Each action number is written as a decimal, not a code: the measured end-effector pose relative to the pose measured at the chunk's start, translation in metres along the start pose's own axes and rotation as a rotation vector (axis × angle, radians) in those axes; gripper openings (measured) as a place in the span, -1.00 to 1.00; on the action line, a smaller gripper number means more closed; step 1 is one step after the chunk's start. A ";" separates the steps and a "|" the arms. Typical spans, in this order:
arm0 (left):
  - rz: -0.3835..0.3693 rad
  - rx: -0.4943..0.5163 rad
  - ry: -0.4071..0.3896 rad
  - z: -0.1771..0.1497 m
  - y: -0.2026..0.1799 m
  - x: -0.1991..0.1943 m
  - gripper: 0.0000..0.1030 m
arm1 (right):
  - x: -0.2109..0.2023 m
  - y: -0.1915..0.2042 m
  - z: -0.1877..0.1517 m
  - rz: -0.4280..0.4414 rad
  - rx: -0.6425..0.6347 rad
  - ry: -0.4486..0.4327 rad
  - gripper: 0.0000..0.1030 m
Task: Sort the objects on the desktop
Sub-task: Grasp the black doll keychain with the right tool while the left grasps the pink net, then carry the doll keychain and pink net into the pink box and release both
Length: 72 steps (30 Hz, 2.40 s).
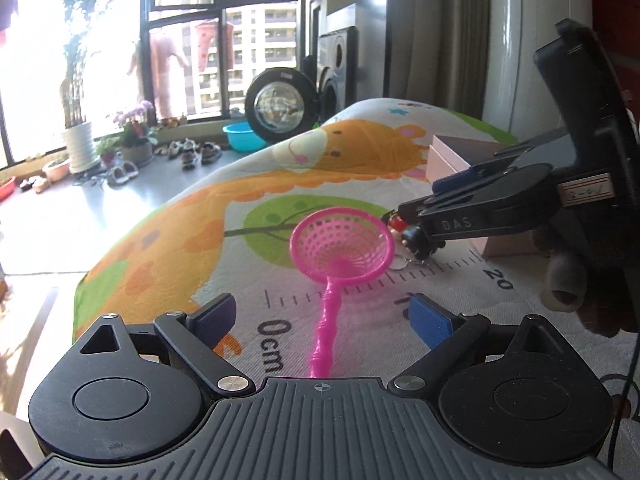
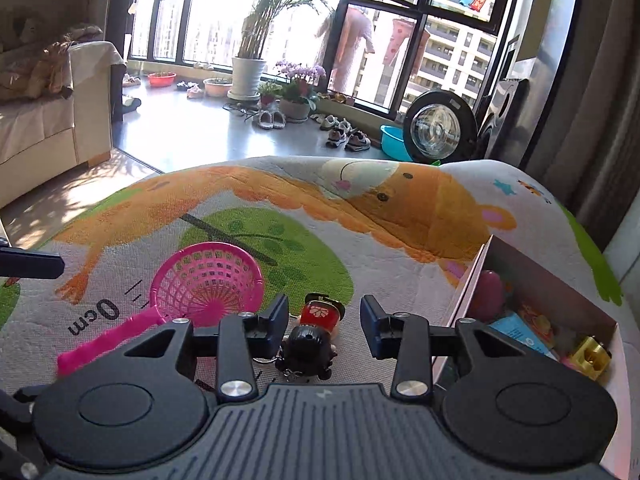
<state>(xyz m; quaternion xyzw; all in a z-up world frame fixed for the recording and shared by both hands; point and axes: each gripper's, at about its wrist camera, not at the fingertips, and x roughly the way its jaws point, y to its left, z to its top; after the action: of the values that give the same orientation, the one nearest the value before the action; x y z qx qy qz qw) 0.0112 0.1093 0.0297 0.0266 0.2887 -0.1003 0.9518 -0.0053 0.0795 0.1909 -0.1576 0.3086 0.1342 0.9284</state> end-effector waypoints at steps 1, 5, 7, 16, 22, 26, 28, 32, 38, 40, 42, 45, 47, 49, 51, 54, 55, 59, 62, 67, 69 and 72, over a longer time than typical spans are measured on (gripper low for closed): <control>0.001 -0.005 0.004 -0.001 0.003 0.001 0.88 | 0.008 -0.001 -0.001 -0.008 -0.001 0.003 -0.18; 0.004 -0.020 0.022 0.000 0.008 0.006 0.89 | 0.021 -0.001 -0.007 0.036 0.014 0.063 -0.18; 0.006 -0.023 0.031 0.001 0.009 0.007 0.89 | 0.016 -0.002 -0.014 0.058 0.027 0.084 -0.30; -0.013 0.017 0.047 0.012 -0.008 0.021 0.93 | -0.079 -0.043 -0.077 0.108 0.117 0.060 -0.31; -0.019 0.029 0.089 0.031 -0.024 0.059 0.93 | -0.130 -0.073 -0.123 0.038 0.159 0.059 -0.46; 0.043 0.046 0.131 0.043 -0.036 0.090 0.92 | -0.138 -0.078 -0.144 0.013 0.158 0.044 -0.41; 0.058 0.039 0.148 0.046 -0.037 0.099 0.89 | -0.140 -0.079 -0.146 0.009 0.161 0.022 -0.16; 0.070 0.025 0.170 0.046 -0.038 0.103 0.65 | -0.133 -0.079 -0.145 0.047 0.140 0.004 0.05; -0.014 0.114 0.158 0.044 -0.064 0.076 0.65 | -0.106 -0.081 -0.141 0.088 0.121 0.046 0.06; -0.041 0.132 0.162 0.043 -0.073 0.068 0.65 | -0.104 -0.081 -0.139 0.117 0.110 0.073 0.00; -0.074 0.147 0.168 0.041 -0.082 0.059 0.65 | -0.108 -0.079 -0.139 0.146 0.095 0.090 -0.23; -0.118 0.183 0.146 0.040 -0.097 0.039 0.65 | -0.123 -0.076 -0.140 0.140 0.071 0.090 -0.30; -0.150 0.203 0.115 0.043 -0.105 0.021 0.65 | -0.142 -0.081 -0.137 0.134 0.088 0.069 -0.32; -0.179 0.211 0.063 0.052 -0.114 0.001 0.65 | -0.168 -0.095 -0.129 0.145 0.137 0.023 -0.40; -0.209 0.191 0.006 0.069 -0.119 -0.014 0.65 | -0.196 -0.114 -0.116 0.119 0.181 -0.051 -0.43; -0.247 0.163 -0.068 0.099 -0.129 -0.019 0.65 | -0.223 -0.143 -0.092 0.063 0.232 -0.153 -0.46; -0.255 0.150 -0.085 0.111 -0.135 -0.014 0.65 | -0.226 -0.152 -0.084 0.046 0.245 -0.178 -0.46; -0.337 0.047 -0.080 0.158 -0.153 0.027 0.66 | -0.219 -0.185 -0.047 -0.041 0.287 -0.256 -0.46; -0.365 -0.002 -0.044 0.191 -0.168 0.073 0.85 | -0.192 -0.211 -0.025 -0.065 0.329 -0.266 -0.45; -0.344 -0.022 0.009 0.187 -0.161 0.095 0.91 | -0.167 -0.239 -0.041 -0.016 0.449 -0.223 -0.32; -0.345 -0.026 0.035 0.167 -0.151 0.096 0.94 | -0.161 -0.240 -0.058 -0.042 0.466 -0.204 -0.13; -0.313 0.029 0.069 0.134 -0.145 0.098 0.94 | -0.146 -0.232 -0.088 -0.086 0.442 -0.133 -0.04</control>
<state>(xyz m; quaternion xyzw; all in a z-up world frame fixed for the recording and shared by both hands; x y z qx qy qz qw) 0.1335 -0.0643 0.0875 -0.0014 0.3204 -0.2506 0.9135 -0.0842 -0.1875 0.2628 0.0457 0.2614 0.0338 0.9636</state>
